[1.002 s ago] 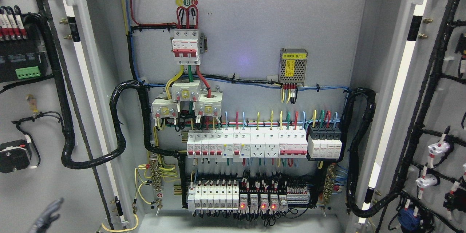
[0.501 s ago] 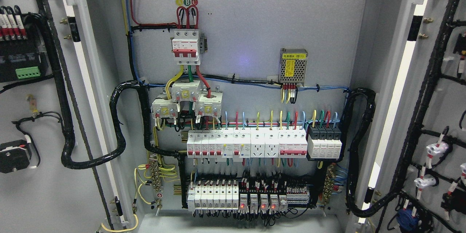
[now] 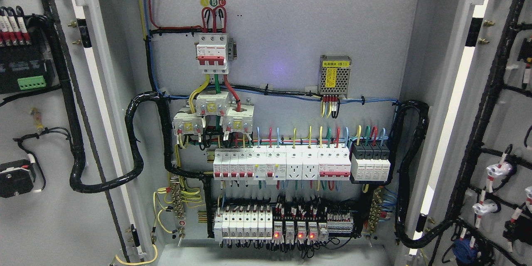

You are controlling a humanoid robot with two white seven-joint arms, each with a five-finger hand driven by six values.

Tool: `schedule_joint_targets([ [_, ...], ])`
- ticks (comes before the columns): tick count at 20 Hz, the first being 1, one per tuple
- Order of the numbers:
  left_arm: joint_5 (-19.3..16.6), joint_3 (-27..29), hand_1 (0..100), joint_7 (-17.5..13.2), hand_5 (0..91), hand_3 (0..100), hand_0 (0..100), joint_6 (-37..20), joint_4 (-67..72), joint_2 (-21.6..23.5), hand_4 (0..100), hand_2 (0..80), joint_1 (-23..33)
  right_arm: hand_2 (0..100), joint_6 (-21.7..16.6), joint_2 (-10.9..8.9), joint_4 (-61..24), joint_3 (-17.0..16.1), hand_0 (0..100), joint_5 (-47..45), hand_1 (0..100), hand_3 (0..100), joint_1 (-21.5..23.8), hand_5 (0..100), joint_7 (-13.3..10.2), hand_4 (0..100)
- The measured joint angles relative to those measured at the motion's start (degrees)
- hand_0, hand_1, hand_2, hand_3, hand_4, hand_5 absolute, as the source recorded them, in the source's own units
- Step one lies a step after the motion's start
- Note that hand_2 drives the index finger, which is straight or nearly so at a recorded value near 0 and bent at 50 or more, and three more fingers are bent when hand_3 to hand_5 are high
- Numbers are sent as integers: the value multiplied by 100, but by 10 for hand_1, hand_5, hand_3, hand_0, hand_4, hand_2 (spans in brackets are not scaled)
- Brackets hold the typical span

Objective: Open door with both hands

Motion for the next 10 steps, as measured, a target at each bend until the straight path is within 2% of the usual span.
schedule_joint_targets([
  [1,133,66,0,3,0,0,0,0,392,-39,0,0,-48,0,303,87,423,71,0,105,0,0,-126,0,-52,0],
  [2,261,126,0,5,0,0,0,-2,730,-74,0,0,-91,0,668,173,844,145,0,222,0,0,-229,0,-216,0],
  [3,353,175,0,5,0,0,0,313,1013,-102,0,0,-114,0,1050,247,1234,211,0,319,0,0,-316,0,-458,0],
  [4,437,223,0,8,0,0,0,875,1305,-131,0,0,-130,0,1437,320,1589,271,0,416,0,0,-421,0,-765,0],
  [5,492,263,0,10,0,0,0,1460,1554,-159,0,0,-132,0,1900,384,1902,325,0,532,0,0,-518,0,-1190,0],
  [7,575,309,0,11,0,0,0,2621,1924,-213,0,0,-91,0,2604,500,2504,424,0,740,0,0,-685,0,-1775,0],
  [8,610,329,0,11,0,0,0,3096,2067,-239,0,0,-82,0,2834,548,2739,463,0,838,0,0,-759,0,-1966,0],
  [10,659,362,0,11,0,0,0,3670,2293,-281,0,0,-58,0,3104,634,3164,530,0,972,0,0,-882,0,-2159,0],
])
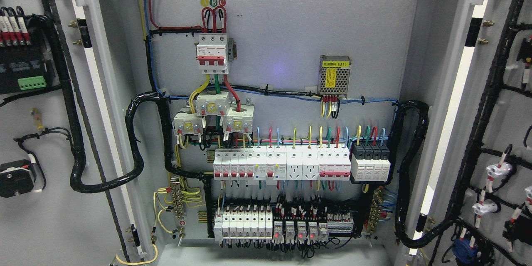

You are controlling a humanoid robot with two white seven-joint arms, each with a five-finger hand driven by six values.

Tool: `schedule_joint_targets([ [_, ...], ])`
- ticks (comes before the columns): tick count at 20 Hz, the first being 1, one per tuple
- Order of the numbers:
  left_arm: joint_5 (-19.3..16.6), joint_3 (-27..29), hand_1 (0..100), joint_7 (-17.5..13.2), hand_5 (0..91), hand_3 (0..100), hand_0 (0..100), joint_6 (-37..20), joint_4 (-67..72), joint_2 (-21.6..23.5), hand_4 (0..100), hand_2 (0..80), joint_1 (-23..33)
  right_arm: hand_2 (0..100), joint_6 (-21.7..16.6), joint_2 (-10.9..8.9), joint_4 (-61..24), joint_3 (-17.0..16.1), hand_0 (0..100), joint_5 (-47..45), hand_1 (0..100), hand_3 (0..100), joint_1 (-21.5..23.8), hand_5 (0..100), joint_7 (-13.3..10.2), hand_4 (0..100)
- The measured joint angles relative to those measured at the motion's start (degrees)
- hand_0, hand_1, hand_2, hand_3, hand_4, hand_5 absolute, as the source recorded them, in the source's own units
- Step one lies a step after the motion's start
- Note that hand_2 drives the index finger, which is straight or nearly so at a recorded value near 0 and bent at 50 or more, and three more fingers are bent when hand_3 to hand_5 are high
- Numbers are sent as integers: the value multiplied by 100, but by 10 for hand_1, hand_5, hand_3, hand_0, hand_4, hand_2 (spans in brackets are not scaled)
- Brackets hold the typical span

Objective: Open door with both hands

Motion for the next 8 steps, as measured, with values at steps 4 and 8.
schedule_joint_targets([
  [4,81,57,0,15,0,0,0,418,346,-65,0,0,21,0,214,130,646,79,0,160,0,0,-195,0,-165,0],
  [8,213,132,0,-21,0,0,0,507,582,-111,0,0,35,0,266,224,1064,99,0,240,0,0,-331,0,-194,0],
])
